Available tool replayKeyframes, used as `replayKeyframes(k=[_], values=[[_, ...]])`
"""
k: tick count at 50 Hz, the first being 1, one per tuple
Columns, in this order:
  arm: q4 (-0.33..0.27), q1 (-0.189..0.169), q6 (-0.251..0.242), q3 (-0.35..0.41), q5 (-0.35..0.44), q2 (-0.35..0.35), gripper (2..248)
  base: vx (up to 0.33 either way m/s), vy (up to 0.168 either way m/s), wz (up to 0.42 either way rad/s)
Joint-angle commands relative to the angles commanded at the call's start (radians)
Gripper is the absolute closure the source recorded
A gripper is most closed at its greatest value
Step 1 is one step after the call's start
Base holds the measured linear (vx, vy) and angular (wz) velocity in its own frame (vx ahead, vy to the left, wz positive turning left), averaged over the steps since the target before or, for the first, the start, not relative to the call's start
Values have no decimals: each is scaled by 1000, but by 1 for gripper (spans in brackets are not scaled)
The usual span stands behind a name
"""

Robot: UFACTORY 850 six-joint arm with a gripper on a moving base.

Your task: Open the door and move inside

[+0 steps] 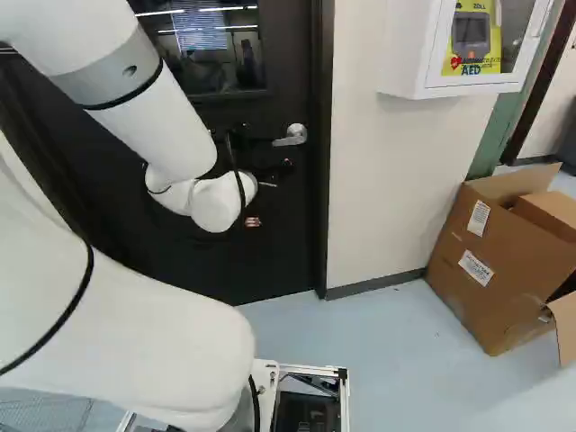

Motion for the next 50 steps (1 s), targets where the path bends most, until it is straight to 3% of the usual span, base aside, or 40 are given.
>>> replayKeyframes(k=[31, 50], values=[[-1, 13, 0, -82, -3, -12, 3, 0, 0, 0], [-39, 22, 0, -140, -83, -30, 3, 0, 0, 0]])
